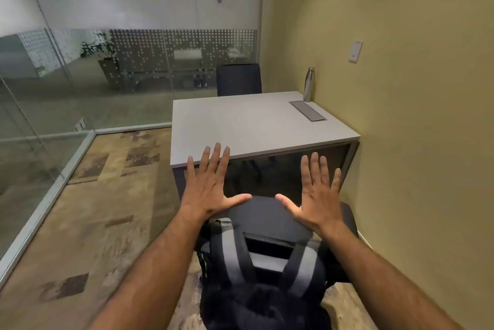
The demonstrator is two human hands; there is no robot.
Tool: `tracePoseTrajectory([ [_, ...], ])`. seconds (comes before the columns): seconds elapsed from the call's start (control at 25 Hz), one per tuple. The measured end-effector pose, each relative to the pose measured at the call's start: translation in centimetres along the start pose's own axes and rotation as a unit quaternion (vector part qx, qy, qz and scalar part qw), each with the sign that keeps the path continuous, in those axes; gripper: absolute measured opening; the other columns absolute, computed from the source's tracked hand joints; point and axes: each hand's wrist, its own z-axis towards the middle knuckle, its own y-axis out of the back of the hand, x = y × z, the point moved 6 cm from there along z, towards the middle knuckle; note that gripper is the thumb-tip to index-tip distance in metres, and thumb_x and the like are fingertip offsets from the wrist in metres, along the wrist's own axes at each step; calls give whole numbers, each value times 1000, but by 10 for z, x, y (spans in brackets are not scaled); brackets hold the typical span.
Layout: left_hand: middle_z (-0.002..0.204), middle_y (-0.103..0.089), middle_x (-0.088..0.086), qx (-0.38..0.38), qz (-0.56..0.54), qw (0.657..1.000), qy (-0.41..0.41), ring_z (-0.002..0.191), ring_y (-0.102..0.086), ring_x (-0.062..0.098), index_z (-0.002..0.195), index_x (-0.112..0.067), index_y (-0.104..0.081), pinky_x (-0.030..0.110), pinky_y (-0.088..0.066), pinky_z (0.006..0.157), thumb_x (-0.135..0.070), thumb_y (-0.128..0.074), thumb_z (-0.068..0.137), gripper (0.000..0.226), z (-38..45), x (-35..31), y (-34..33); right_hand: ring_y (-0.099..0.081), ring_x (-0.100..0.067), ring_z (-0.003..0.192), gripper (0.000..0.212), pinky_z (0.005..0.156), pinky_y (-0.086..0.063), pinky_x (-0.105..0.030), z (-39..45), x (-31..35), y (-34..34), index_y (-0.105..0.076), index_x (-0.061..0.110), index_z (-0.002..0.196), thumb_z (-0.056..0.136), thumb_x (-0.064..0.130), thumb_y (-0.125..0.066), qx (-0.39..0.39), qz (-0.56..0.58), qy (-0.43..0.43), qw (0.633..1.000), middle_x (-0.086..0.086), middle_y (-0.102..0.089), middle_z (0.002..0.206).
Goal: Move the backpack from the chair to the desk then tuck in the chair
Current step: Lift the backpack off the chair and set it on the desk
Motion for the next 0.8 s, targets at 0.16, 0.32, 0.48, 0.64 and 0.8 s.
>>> tracePoseTrajectory([
  [0.16,170,13,-4,101,-115,988,-15,157,12,21,161,-30,4,59,5,124,-90,-26,80,105,-39,14,-40,6,-25,158,111,126,-4,-52,-36,32,-24,9,21,162,83,88,-31,69,124,25,990,-8,11,172],
  [0.32,156,-48,-3,218,-283,931,-67,140,-40,7,148,-31,-48,37,-30,119,-56,-41,97,57,-64,15,-61,-21,-15,154,112,125,-21,-34,-74,75,-38,-5,23,163,83,65,-71,328,300,75,893,-1,-12,172],
  [0.48,131,-69,-2,335,-274,896,-97,116,-59,7,122,-22,-72,29,-43,106,-43,-46,94,43,-83,-7,-84,-29,-18,151,116,125,-24,-37,-110,99,-41,-16,18,162,75,49,-87,504,199,180,821,-3,-26,168],
  [0.64,113,-71,2,390,-245,883,-92,101,-58,15,102,-24,-71,39,-46,99,-54,-44,87,44,-85,-14,-102,-41,-19,144,110,119,-36,-39,-112,106,-36,-20,26,160,72,43,-84,499,161,193,829,1,-40,161],
  [0.8,92,-67,-4,366,-211,901,-97,88,-61,16,89,-26,-69,39,-48,88,-74,-41,84,56,-66,0,-102,-46,-19,140,109,113,-42,-43,-108,105,-35,-22,37,156,63,52,-77,478,139,176,849,7,-44,157],
])
